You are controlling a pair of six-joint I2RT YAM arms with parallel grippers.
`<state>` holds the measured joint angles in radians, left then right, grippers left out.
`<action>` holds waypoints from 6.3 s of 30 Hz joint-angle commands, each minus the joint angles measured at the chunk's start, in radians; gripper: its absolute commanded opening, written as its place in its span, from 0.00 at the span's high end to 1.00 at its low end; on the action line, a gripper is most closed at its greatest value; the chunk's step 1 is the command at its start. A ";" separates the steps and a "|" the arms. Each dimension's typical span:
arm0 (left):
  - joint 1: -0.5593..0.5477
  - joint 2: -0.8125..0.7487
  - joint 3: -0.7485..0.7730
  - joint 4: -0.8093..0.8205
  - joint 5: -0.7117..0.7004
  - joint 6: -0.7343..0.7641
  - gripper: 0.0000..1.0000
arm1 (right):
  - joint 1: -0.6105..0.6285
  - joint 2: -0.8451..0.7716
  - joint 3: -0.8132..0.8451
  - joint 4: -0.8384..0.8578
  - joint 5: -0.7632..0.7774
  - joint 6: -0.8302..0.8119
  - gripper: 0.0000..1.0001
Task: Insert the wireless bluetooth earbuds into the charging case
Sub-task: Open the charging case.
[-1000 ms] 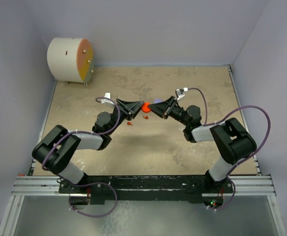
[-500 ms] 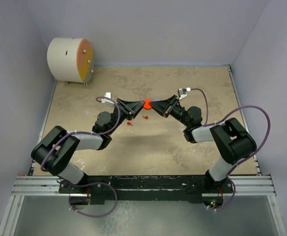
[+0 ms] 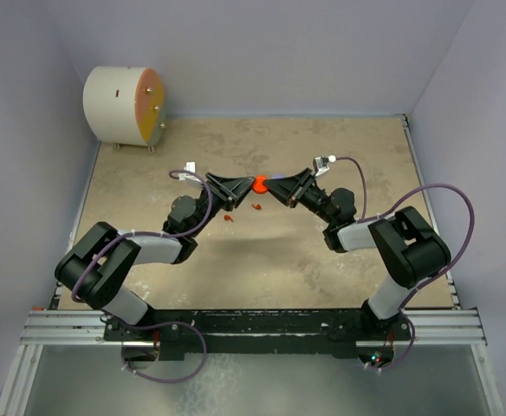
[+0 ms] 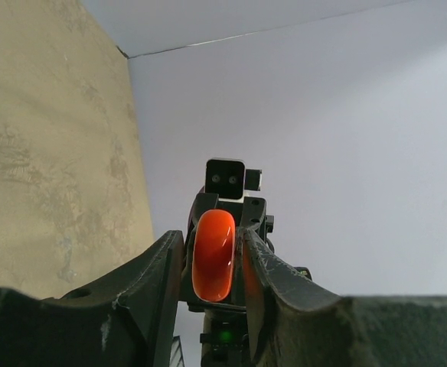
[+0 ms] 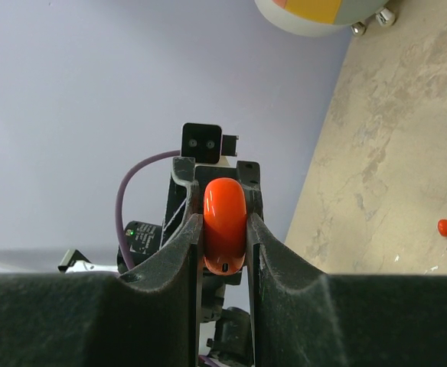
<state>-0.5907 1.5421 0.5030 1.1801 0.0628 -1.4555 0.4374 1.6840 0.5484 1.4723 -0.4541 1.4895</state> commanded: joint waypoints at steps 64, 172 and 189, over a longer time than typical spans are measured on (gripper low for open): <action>-0.026 -0.059 0.067 -0.068 -0.011 0.067 1.00 | 0.001 -0.086 0.072 -0.127 -0.027 -0.165 0.01; 0.022 -0.223 0.360 -0.997 -0.362 -0.068 1.00 | 0.151 -0.366 0.367 -1.154 0.537 -0.814 0.05; 0.178 -0.327 -0.115 -0.332 -0.242 -0.041 1.00 | 0.236 -0.106 0.490 -1.358 0.608 -1.061 0.23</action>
<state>-0.4194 1.2411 0.4114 0.5980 -0.2104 -1.5043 0.6243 1.5356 0.9600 0.1776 0.1184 0.5037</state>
